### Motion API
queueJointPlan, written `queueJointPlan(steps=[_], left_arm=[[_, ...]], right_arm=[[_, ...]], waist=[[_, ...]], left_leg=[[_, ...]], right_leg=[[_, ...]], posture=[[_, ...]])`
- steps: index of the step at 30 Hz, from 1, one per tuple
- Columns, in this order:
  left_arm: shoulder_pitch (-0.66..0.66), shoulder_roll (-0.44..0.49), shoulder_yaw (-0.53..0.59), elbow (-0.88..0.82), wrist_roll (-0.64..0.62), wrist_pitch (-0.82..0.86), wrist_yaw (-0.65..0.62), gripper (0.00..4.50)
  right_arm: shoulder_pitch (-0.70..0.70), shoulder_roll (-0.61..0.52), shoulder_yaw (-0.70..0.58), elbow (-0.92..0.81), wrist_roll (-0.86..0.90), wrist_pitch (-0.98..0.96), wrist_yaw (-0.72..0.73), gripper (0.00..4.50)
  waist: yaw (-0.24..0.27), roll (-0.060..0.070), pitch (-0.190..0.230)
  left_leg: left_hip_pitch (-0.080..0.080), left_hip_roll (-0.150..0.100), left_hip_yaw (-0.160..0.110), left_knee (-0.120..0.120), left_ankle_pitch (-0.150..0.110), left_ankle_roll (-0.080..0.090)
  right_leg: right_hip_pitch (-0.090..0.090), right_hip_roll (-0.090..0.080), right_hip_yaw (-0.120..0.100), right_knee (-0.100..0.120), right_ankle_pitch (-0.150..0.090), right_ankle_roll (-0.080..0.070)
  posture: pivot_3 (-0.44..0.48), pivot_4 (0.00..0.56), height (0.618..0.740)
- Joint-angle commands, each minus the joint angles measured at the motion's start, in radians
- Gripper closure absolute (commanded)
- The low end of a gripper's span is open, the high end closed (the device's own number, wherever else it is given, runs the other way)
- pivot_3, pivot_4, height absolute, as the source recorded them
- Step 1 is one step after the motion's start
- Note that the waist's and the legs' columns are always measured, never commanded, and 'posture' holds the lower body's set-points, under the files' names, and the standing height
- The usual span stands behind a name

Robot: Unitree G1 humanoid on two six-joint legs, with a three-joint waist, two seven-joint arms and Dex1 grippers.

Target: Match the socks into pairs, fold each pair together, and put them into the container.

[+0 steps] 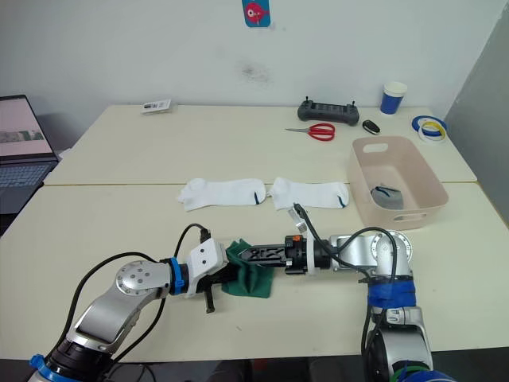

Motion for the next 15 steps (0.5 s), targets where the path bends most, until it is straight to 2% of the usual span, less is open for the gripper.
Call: queueJointPlan(steps=[1, 4, 9, 10, 13, 15], left_arm=[[0.023, 0.018, -0.016, 0.039, 0.035, 0.017, 0.005, 4.50], [0.023, 0.020, -0.014, 0.038, 0.034, 0.018, 0.003, 4.50], [0.027, 0.026, -0.007, 0.038, 0.032, 0.013, 0.001, 4.50], [0.028, 0.026, -0.006, 0.038, 0.032, 0.011, 0.000, 4.50], [0.028, 0.026, -0.004, 0.034, 0.027, 0.006, -0.001, 4.50], [0.027, 0.027, -0.004, 0.032, 0.025, 0.006, -0.003, 4.50]], right_arm=[[-0.015, 0.018, -0.013, -0.006, 0.017, -0.016, -0.011, 1.72], [-0.015, 0.010, -0.010, -0.014, 0.014, -0.020, 0.001, 1.72], [0.012, -0.144, 0.124, -0.216, -0.116, -0.113, 0.238, 1.72], [0.033, -0.216, 0.209, -0.298, -0.210, -0.221, 0.360, 1.72], [0.117, -0.430, 0.528, -0.463, -0.655, -0.757, 0.702, 2.34], [0.150, -0.444, 0.604, -0.430, -0.802, -0.968, 0.774, 3.02]], waist=[[0.000, 0.000, 0.000], [0.000, 0.000, 0.000], [0.001, 0.001, 0.000], [0.000, 0.001, 0.000], [0.002, 0.002, 0.000], [-0.001, 0.001, 0.001]], left_leg=[[0.000, 0.000, 0.000, 0.000, 0.000, 0.000], [0.000, 0.000, 0.000, 0.000, 0.000, 0.000], [-0.001, 0.000, 0.000, 0.000, 0.000, 0.000], [-0.001, 0.000, 0.000, 0.000, 0.000, 0.000], [0.000, 0.000, -0.001, -0.001, 0.000, 0.000], [0.000, 0.001, -0.001, -0.002, 0.000, 0.000]], right_leg=[[0.000, 0.000, 0.000, 0.000, 0.000, 0.000], [0.000, 0.000, 0.000, 0.000, 0.000, 0.000], [0.000, 0.000, 0.000, -0.001, 0.000, 0.000], [0.000, 0.000, 0.000, -0.002, 0.000, 0.000], [0.000, 0.000, -0.002, -0.005, 0.000, 0.000], [0.000, 0.000, -0.003, -0.006, 0.000, 0.000]], posture=[[0.000, 0.150, 0.740], [0.000, 0.150, 0.740], [0.000, 0.150, 0.740], [0.000, 0.150, 0.740], [0.000, 0.150, 0.740], [0.000, 0.150, 0.740]])
